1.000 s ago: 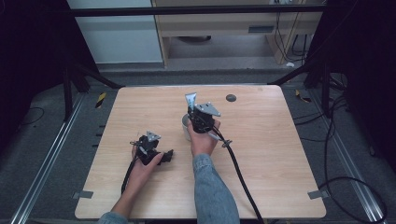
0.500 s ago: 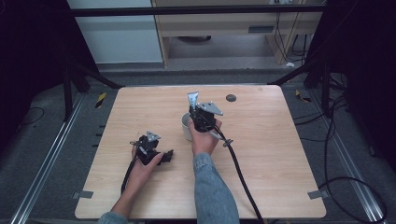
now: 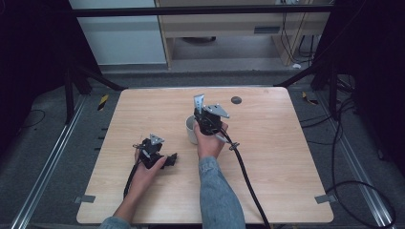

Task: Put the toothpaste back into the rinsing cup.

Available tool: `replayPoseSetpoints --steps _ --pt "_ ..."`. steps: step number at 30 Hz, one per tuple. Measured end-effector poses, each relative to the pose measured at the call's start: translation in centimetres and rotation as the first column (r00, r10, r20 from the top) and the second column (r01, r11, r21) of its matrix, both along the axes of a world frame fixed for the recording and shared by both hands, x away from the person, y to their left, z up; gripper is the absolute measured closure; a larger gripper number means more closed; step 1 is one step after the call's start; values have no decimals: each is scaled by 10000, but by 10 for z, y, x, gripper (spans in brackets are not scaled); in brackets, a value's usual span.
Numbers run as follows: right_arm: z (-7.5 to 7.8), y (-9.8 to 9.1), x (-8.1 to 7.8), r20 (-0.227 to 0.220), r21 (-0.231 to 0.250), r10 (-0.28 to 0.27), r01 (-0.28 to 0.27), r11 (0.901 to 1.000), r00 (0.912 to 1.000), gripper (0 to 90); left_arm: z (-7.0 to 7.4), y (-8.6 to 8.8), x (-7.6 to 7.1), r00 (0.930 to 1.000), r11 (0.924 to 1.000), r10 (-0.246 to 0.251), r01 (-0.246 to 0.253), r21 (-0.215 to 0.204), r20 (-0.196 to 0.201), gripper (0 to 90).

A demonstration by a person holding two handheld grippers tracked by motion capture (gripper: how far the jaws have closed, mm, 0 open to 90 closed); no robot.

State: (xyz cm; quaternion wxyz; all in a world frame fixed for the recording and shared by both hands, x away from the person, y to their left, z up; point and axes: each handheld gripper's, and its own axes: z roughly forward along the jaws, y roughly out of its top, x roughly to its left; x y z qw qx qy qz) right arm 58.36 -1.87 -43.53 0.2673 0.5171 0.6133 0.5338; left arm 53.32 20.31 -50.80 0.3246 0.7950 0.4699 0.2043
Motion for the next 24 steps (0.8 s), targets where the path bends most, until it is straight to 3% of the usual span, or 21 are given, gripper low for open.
replayPoseSetpoints --steps 24 --pt "-1 -11 -3 -187 -1 -96 96 10000 9998 653 0 0 1 10000 10000 -32 32 -32 22 0"
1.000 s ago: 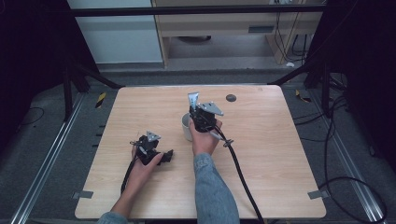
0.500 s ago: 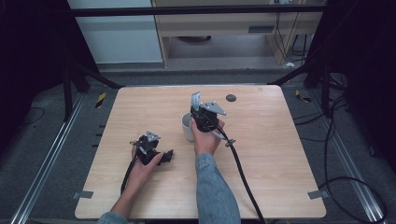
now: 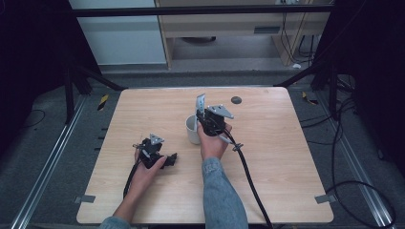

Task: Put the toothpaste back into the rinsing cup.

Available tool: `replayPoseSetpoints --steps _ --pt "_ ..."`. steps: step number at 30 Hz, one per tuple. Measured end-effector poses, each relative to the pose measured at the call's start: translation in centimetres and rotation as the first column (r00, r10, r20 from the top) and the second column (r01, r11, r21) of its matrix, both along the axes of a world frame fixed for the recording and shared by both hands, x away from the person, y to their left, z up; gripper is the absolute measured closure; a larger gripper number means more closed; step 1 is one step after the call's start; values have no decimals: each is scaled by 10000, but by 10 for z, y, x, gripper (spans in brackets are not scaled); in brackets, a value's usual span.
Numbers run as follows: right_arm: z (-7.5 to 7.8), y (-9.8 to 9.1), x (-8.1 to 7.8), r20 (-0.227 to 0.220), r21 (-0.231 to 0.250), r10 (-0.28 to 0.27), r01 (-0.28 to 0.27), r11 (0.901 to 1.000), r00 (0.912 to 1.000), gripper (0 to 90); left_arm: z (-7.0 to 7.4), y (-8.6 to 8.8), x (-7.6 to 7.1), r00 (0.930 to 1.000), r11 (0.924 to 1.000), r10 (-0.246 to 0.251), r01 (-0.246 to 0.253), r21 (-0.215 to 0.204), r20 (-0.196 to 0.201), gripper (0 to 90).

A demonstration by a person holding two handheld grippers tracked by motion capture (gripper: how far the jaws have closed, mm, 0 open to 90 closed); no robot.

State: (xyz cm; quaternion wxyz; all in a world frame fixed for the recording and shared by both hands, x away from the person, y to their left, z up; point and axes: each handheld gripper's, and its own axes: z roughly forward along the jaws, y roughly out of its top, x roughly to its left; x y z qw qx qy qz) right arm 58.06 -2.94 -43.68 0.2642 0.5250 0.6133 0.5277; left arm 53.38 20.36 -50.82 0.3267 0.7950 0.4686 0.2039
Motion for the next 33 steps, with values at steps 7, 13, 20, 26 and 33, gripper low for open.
replayPoseSetpoints --steps 7,13,20,26,33 --pt "0 0 -3 7 -223 -12 12 9997 10000 601 0 0 0 10000 10000 17 -17 -1 4 0" --pt "6 -2 -6 20 -418 -57 58 9991 10000 538 0 0 0 10000 10000 2 -2 -2 1 0" --pt "11 -2 -9 -187 -906 15 -32 9959 9998 436 0 0 0 10000 10000 -6 6 -1 2 0" --pt "20 -5 -11 -430 -1309 256 -311 9909 9987 358 0 0 0 10000 10000 -15 15 0 3 0" --pt "28 -9 -12 -528 -1699 844 -922 9811 9950 247 0 0 0 10000 10000 -11 11 -7 6 0"
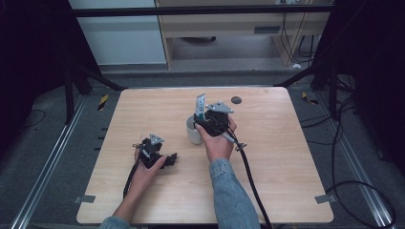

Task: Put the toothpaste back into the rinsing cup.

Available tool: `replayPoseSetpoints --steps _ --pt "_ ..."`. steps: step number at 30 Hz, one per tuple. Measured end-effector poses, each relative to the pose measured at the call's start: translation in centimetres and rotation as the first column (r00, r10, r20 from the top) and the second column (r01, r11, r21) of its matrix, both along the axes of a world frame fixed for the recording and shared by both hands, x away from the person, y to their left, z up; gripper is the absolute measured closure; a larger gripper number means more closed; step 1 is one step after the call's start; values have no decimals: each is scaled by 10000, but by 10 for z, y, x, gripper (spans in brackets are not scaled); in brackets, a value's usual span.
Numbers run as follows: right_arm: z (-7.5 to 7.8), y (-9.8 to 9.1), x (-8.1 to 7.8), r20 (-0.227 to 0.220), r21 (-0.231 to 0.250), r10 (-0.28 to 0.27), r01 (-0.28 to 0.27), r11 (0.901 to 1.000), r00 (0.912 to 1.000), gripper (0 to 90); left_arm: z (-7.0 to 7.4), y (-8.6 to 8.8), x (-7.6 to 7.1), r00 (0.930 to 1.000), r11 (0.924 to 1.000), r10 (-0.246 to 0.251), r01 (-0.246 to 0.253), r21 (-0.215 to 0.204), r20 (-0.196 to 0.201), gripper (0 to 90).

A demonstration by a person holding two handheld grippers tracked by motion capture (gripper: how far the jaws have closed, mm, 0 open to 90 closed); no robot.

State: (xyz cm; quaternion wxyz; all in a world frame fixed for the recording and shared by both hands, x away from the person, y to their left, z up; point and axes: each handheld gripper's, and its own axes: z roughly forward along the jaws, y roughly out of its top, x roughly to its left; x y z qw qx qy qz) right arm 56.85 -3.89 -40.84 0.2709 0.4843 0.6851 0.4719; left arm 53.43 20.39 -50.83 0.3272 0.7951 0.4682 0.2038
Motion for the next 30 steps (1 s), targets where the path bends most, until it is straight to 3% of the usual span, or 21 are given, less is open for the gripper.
replayPoseSetpoints --steps 6,12,17,22,30 --pt "2 -5 -1 -322 -880 352 -379 9954 9989 159 0 0 0 10000 10000 -3 3 0 1 0" --pt "6 -13 -6 -882 -1574 831 -962 9828 9926 93 0 0 0 10000 10000 23 -23 -31 13 0" --pt "13 -24 -9 -969 -1428 1267 -1398 9798 9872 100 0 0 0 10000 10000 21 -21 -36 15 0" --pt "22 -43 -10 -1009 -1238 1167 -1289 9839 9880 110 0 0 0 10000 10000 19 -19 -38 15 0" --pt "37 -73 -22 -1024 -2077 782 -982 9732 9917 109 0 0 0 10000 10000 13 -13 -42 19 0"
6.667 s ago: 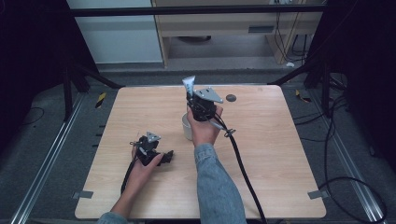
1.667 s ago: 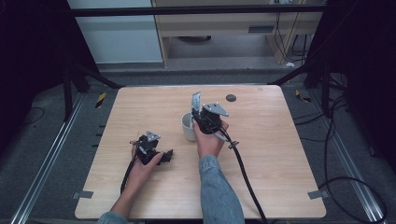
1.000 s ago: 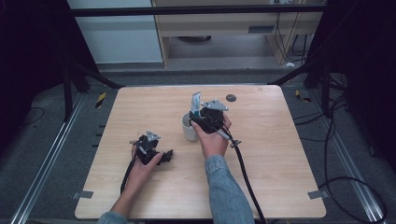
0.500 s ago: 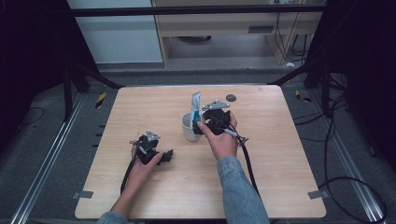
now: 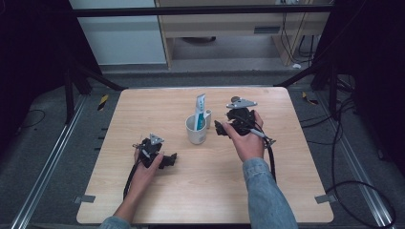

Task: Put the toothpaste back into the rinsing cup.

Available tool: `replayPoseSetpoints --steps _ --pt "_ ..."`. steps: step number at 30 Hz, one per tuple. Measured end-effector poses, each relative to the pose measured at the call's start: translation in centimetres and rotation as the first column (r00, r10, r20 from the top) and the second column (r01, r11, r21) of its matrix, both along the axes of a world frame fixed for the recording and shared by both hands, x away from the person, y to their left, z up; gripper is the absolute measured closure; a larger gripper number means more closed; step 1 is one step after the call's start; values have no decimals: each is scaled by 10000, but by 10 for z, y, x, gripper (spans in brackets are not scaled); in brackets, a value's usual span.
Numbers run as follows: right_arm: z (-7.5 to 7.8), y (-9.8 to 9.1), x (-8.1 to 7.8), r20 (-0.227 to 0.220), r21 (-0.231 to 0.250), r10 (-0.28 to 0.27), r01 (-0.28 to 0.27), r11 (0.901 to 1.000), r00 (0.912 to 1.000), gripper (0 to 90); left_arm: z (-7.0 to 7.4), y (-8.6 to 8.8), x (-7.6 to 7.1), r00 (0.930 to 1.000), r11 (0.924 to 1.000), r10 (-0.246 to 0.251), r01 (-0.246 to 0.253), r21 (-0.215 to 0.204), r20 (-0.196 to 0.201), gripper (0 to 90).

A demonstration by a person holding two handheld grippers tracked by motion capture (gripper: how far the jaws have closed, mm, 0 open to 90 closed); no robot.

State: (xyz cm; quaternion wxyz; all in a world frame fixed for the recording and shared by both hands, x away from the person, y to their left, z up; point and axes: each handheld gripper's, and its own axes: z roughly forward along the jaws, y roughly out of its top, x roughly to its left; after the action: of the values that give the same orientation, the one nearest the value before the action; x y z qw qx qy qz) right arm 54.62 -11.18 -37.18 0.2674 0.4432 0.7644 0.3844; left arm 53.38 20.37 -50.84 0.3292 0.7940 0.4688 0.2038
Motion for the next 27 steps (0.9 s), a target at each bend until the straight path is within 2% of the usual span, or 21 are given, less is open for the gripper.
replayPoseSetpoints --steps 12,20,27 --pt "12 -38 -17 283 -398 -431 442 9982 9987 110 0 0 0 10000 10000 1 -1 3 2 0" --pt "5 -63 -27 276 -589 -706 722 9957 9971 131 0 0 0 10000 10000 -19 19 51 -17 0" --pt "-5 -81 -30 77 -778 -860 863 9932 9963 129 0 0 -1 10000 10000 -21 21 56 -17 0"
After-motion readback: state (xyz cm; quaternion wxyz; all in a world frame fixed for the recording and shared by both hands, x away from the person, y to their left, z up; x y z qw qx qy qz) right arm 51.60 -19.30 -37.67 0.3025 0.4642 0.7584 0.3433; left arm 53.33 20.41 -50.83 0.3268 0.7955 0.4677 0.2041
